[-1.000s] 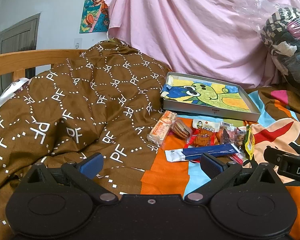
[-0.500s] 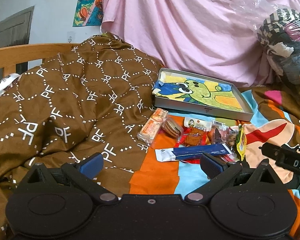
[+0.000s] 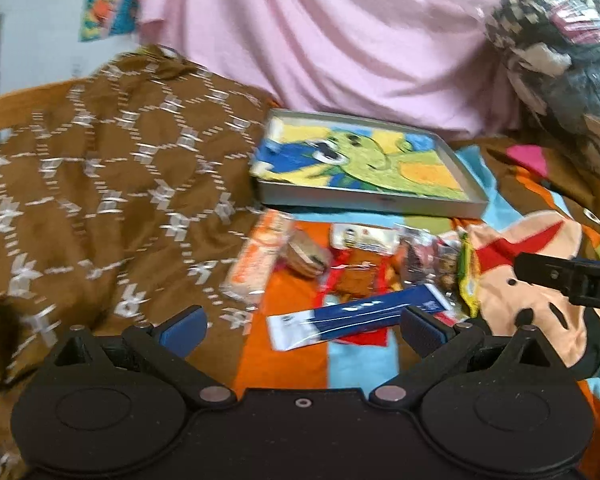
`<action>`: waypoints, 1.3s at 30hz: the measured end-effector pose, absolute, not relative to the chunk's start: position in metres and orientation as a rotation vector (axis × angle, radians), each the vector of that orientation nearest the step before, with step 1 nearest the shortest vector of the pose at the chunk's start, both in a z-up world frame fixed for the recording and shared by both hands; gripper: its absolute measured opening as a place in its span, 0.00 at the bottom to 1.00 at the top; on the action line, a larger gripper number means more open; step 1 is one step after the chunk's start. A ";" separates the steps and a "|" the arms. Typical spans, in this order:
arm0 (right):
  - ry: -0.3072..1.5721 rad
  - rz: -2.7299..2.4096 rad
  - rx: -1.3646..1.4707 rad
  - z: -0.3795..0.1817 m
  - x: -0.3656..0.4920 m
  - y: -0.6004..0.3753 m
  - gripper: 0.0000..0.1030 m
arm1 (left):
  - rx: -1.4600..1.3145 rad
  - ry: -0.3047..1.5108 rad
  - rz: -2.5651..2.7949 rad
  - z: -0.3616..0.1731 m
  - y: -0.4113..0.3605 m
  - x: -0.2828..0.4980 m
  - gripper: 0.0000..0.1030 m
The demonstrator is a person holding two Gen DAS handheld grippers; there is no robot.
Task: Organize snacks
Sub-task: 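Grasp the blue stick pack with the left tool while the right tool grasps the yellow bar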
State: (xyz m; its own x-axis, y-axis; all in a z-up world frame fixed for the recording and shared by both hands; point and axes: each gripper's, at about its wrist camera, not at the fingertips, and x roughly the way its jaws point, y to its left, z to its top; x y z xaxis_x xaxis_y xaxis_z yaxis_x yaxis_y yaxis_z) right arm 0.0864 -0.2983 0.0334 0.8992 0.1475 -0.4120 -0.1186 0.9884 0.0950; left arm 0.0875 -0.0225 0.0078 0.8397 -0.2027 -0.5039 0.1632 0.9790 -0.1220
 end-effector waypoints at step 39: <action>0.826 0.205 0.509 -0.030 0.238 -0.382 0.74 | 0.225 0.974 -0.738 -0.048 -0.074 0.246 0.94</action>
